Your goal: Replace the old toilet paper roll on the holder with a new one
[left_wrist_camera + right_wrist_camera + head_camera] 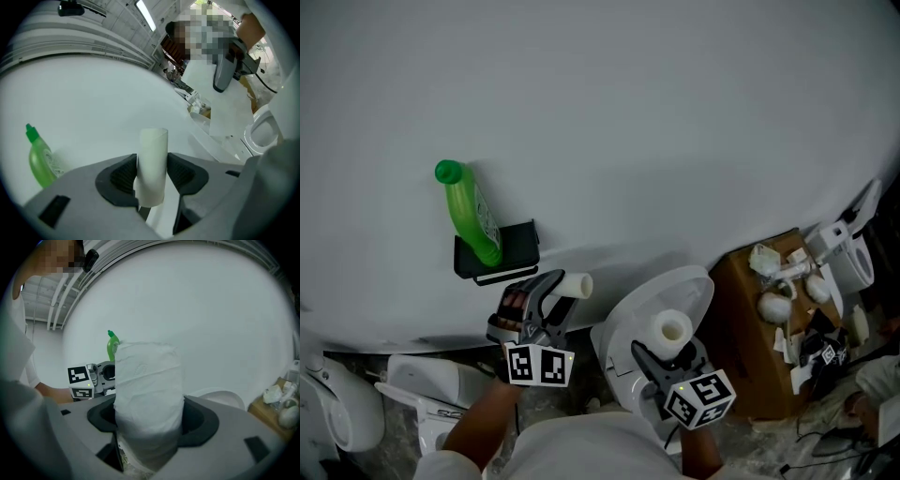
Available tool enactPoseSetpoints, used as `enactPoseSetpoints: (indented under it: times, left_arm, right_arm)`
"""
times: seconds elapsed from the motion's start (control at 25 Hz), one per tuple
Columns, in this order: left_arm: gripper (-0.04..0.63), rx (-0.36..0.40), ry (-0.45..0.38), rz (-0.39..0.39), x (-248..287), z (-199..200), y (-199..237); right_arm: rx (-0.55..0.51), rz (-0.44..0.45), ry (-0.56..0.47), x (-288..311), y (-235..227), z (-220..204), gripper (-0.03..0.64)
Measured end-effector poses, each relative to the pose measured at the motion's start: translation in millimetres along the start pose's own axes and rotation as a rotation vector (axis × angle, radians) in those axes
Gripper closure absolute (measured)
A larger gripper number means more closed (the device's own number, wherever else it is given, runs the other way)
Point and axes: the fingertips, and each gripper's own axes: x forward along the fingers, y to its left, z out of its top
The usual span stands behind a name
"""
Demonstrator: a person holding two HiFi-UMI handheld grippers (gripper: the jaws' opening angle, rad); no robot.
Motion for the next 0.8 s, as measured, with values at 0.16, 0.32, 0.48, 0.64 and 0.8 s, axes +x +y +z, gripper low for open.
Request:
enactPoseSetpoints:
  times: [0.16,0.32,0.48,0.64,0.8]
  left_arm:
    - [0.391,-0.095,-0.002,0.055,-34.2,-13.2,15.1]
    - [0.393,-0.242,0.011,0.122,-73.9,-38.2,31.6]
    - [0.393,-0.383,0.035,0.211,-125.1,-65.3,54.4]
    - [0.394,-0.510,0.047,0.318,-182.0,-93.6,81.1]
    - [0.394,-0.706,0.094,0.423,-234.0,-126.1,87.2]
  right_arm:
    - [-0.023,0.033,0.015,7.8,21.5,-0.2,0.284]
    - [-0.050,0.064,0.032,16.3,43.7,1.6,0.284]
    - [-0.077,0.085,0.054,21.4,65.1,2.3,0.284]
    - [-0.111,0.102,0.067,25.7,85.4,5.2,0.284]
    - [-0.150,0.109,0.085,31.0,98.4,6.7,0.284]
